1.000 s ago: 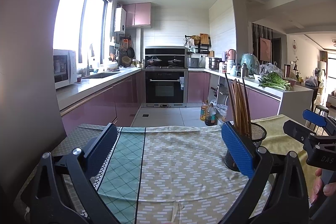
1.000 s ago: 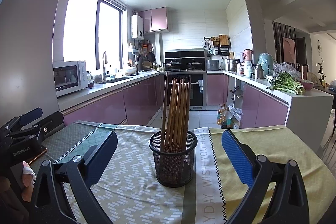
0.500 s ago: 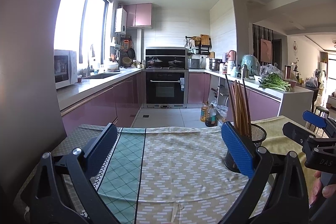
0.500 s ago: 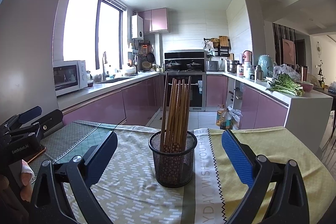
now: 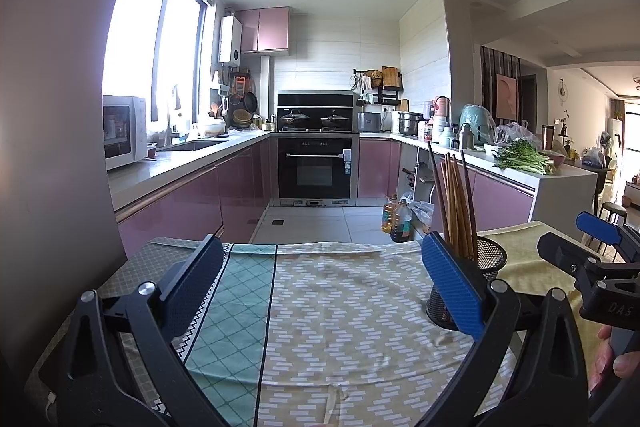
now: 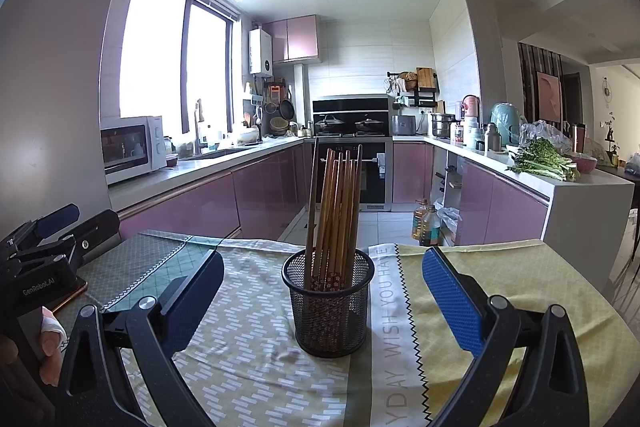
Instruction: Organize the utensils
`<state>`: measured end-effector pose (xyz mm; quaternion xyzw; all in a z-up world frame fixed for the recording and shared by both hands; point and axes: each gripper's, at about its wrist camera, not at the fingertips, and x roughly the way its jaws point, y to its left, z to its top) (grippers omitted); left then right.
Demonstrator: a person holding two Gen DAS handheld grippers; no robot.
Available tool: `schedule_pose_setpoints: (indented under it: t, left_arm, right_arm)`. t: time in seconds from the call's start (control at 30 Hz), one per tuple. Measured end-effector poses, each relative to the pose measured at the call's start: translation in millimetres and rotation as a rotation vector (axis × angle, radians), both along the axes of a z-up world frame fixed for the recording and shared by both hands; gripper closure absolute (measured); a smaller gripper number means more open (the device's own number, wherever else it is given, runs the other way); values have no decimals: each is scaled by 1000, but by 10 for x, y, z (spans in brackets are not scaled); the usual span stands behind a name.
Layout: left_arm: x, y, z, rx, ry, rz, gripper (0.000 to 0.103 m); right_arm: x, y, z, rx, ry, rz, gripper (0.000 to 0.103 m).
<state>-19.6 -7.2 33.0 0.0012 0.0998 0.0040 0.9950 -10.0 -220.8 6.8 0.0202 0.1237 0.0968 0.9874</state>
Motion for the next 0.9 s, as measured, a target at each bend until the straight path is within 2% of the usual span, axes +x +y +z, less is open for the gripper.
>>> schedule_pose_setpoints:
  t: [0.9]
  left_arm:
    - [20, -17, 17, 0, 6, -6, 6]
  right_arm:
    - [23, -27, -35, 6, 0, -2, 7]
